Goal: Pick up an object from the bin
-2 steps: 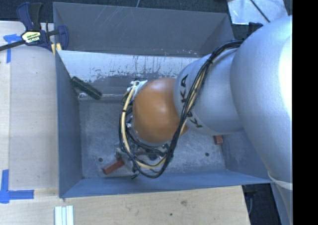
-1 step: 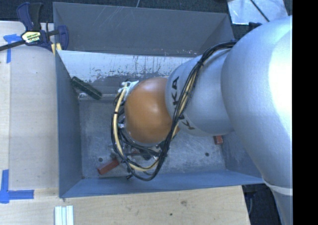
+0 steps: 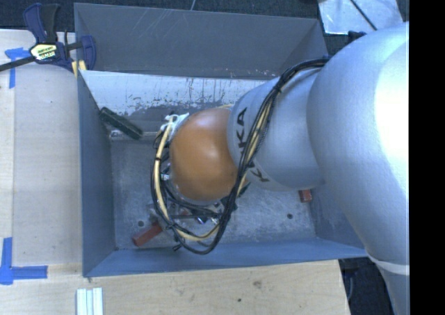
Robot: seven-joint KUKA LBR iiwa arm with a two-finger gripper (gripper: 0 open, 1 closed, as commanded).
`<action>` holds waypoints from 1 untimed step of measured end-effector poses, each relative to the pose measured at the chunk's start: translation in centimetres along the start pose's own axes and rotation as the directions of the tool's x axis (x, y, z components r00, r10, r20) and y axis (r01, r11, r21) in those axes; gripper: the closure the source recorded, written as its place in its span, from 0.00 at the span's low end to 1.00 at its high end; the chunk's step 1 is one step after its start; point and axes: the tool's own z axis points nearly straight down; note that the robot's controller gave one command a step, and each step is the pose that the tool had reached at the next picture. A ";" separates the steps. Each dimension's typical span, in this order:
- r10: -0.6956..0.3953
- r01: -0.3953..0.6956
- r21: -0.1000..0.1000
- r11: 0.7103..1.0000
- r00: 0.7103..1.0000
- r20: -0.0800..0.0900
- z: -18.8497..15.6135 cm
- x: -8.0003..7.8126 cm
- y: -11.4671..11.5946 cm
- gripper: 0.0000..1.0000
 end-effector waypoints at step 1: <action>0.004 -0.004 0.000 1.000 1.000 -0.005 -1.7 -0.3 -0.2 1.00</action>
Offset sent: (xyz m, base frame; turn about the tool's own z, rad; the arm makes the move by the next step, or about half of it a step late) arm 0.0567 -0.0230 0.1501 0.1037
